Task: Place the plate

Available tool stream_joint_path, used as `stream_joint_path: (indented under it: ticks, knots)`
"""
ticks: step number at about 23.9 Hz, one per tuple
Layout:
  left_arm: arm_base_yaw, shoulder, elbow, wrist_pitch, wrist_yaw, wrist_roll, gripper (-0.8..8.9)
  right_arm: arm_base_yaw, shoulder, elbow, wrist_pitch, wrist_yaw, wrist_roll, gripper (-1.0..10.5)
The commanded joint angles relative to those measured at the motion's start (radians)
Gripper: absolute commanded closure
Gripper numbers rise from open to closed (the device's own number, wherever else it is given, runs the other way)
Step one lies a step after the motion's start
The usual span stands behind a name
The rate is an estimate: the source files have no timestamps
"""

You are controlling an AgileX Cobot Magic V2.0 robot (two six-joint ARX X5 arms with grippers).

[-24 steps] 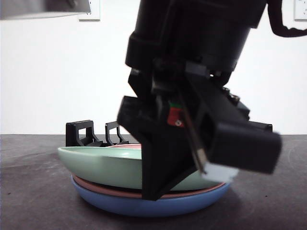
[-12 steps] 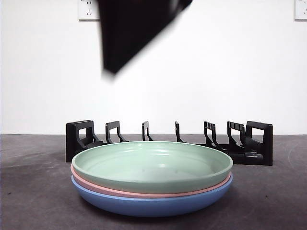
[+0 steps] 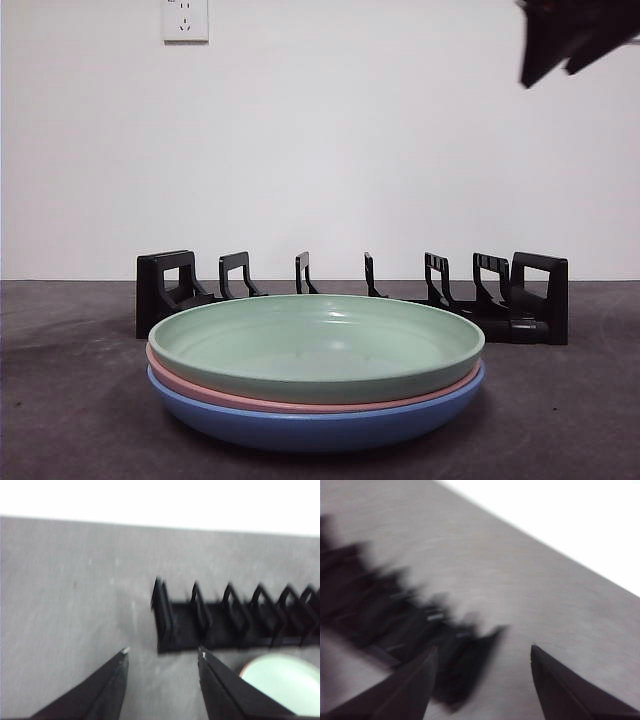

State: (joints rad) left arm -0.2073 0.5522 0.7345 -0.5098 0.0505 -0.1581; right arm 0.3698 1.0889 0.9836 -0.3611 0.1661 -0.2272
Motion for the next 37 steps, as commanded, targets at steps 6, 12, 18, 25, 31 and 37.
stream_joint_path:
  ticks: [6,12,18,25,31,37]
  knots:
    - [-0.002,0.082,0.020,0.158,0.015,-0.013,8.34,-0.102,0.008,0.011,0.010,-0.010,0.018,9.2]
    - [-0.002,0.080,0.020,0.134,0.048,-0.011,8.06,-0.099,0.006,0.011,-0.019,-0.037,0.039,9.2]
    - [-0.002,0.067,0.020,0.127,0.048,-0.011,8.06,-0.099,0.007,0.011,-0.009,-0.035,0.039,9.2]
    - [-0.002,0.066,0.018,0.139,0.043,0.055,8.06,-0.099,0.006,0.011,0.021,-0.036,0.039,9.2]
    - [0.026,-0.158,-0.240,0.281,-0.004,0.256,8.06,-0.099,0.006,0.011,0.047,-0.036,0.039,9.2]
    - [0.115,-0.479,-0.616,0.436,-0.081,0.197,8.06,-0.099,0.006,0.011,0.047,-0.036,0.039,9.2]
